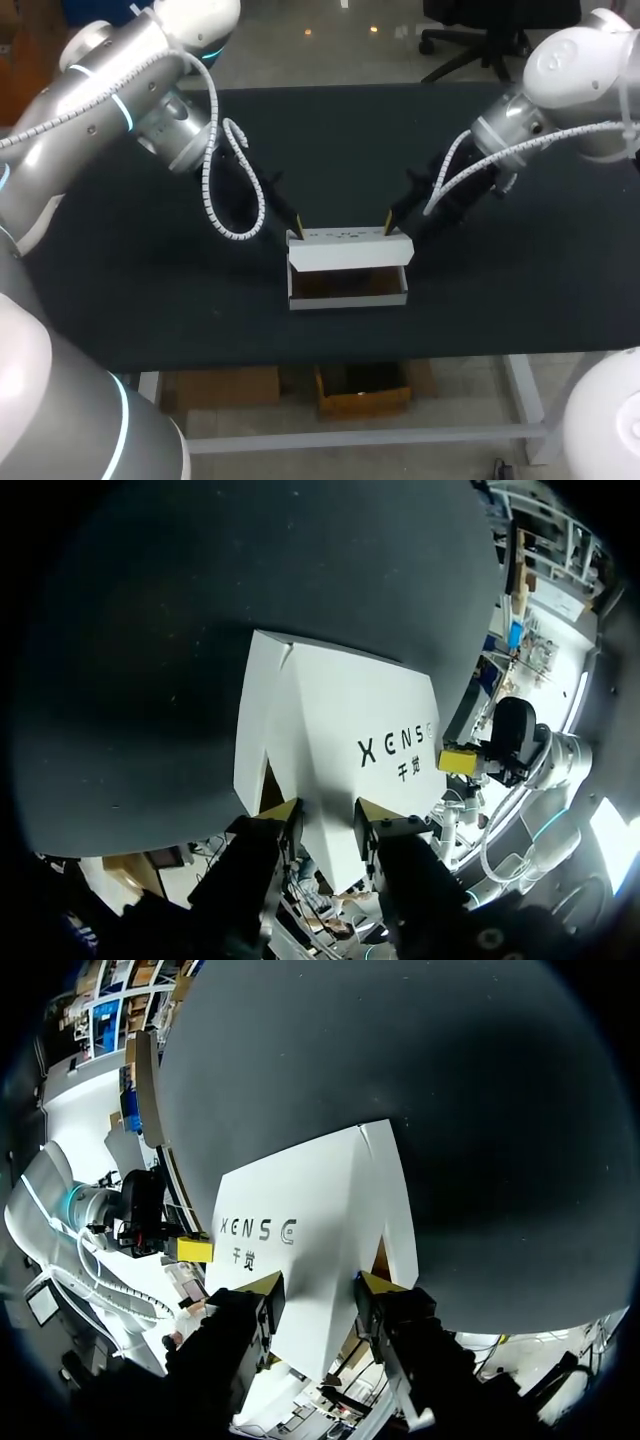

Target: Assemble the packaging by folding the flat box into shape, placing the metal phone stand inside, and closing the box properly

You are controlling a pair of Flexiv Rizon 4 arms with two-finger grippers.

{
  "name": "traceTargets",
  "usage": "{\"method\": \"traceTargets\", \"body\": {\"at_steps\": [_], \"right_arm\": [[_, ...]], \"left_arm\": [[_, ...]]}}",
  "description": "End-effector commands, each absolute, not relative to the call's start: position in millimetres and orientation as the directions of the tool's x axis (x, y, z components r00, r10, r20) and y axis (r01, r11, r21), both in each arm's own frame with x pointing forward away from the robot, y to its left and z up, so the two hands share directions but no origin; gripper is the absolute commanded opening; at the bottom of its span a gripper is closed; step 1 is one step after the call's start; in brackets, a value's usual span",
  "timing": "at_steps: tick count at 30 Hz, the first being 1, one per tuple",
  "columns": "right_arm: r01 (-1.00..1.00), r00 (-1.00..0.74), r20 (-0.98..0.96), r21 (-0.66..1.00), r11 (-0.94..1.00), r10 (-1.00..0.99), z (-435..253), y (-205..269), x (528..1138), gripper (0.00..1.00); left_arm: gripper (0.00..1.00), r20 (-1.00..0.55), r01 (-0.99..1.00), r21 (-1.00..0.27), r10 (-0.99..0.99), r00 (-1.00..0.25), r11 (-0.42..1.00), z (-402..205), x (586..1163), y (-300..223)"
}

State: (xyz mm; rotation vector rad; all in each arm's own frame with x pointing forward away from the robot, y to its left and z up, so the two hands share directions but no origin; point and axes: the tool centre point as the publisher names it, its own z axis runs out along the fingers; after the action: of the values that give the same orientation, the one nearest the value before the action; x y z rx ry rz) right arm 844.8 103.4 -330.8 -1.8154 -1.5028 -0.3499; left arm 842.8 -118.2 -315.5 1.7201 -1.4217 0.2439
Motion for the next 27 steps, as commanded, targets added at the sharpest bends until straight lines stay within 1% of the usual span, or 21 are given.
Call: {"method": "traceTargets", "body": {"at_steps": [1,9,27], "right_arm": [[0.928,0.280,0.629,-0.372,-0.036,0.725,-331.3,109.5,845.7,0.44],[0.927,0.281,0.632,-0.373,-0.034,0.722,-329.6,112.0,845.4,0.45],[0.926,0.287,0.638,-0.376,-0.035,0.715,-327.9,115.3,844.8,0.44]], "left_arm": [[0.34,0.632,-0.848,0.525,-0.699,0.336,0.067,-318.8,849.9,-126.2],[0.33,0.628,-0.839,0.539,-0.697,0.346,0.070,-315.6,855.9,-126.6],[0.34,0.625,-0.832,0.551,-0.692,0.360,0.065,-312.6,859.0,-122.9]]}}
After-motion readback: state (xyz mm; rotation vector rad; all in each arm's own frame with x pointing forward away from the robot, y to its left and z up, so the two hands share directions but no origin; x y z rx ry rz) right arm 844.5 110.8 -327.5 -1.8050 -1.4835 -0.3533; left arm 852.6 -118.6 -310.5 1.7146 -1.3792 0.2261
